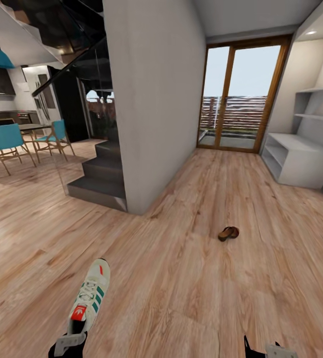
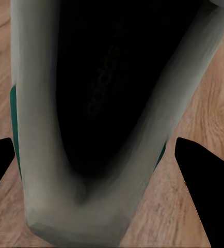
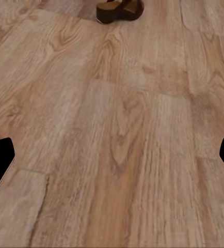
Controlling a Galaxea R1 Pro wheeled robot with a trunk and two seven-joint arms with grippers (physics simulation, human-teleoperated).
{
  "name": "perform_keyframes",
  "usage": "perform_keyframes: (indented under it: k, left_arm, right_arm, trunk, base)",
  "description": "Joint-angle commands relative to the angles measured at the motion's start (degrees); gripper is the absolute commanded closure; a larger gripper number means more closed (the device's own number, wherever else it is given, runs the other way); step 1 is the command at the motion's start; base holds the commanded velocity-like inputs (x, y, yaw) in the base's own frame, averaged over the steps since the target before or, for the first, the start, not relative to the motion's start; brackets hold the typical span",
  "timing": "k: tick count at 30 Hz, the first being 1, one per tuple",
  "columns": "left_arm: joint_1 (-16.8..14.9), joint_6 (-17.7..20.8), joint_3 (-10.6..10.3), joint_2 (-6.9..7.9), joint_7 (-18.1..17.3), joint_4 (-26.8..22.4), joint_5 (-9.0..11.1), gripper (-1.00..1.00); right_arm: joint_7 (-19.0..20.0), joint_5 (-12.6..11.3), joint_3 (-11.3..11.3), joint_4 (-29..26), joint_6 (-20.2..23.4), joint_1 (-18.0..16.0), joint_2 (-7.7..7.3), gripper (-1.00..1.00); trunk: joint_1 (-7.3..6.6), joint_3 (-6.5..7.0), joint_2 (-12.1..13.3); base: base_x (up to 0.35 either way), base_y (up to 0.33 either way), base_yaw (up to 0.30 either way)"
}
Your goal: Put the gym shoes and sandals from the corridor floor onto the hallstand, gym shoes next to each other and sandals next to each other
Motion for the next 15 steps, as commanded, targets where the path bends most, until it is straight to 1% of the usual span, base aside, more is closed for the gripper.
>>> perform_keyframes:
  k: [1,4,6,10,15]
  left_arm:
    - [-0.04,-0.01,0.13,-0.01,-0.66,0.07,0.6,1.0]
    - [-0.04,-0.01,0.09,-0.02,-0.66,0.11,0.62,1.0]
    - [-0.04,-0.01,0.08,-0.03,-0.68,0.11,0.64,1.0]
    - [-0.04,-0.01,0.07,-0.03,-0.66,0.12,0.65,1.0]
    - [-0.04,-0.01,0.07,-0.03,-0.66,0.12,0.65,1.0]
  right_arm:
    - [-0.35,-0.43,0.49,0.01,-0.18,-0.04,-0.06,-1.0]
    - [-0.4,-0.43,0.49,0.01,-0.18,-0.04,-0.06,-1.0]
    - [-0.41,-0.43,0.49,0.01,-0.18,-0.04,-0.06,-1.0]
    - [-0.42,-0.43,0.49,0.01,-0.18,-0.04,-0.06,-1.0]
    - [-0.42,-0.43,0.49,0.07,-0.18,-0.04,-0.06,-1.0]
  trunk:
    - [0.02,-0.05,-0.02]
    - [0.02,-0.05,-0.02]
    - [0.02,-0.05,-0.02]
    - [0.02,-0.05,-0.02]
    - [0.02,0.0,-0.02]
  base:
    - [0.337,0.0,0.0]
    - [0.337,0.0,-0.002]
    - [0.337,0.0,-0.09]
    - [0.337,0.0,-0.221]
    - [0.337,0.0,-0.281]
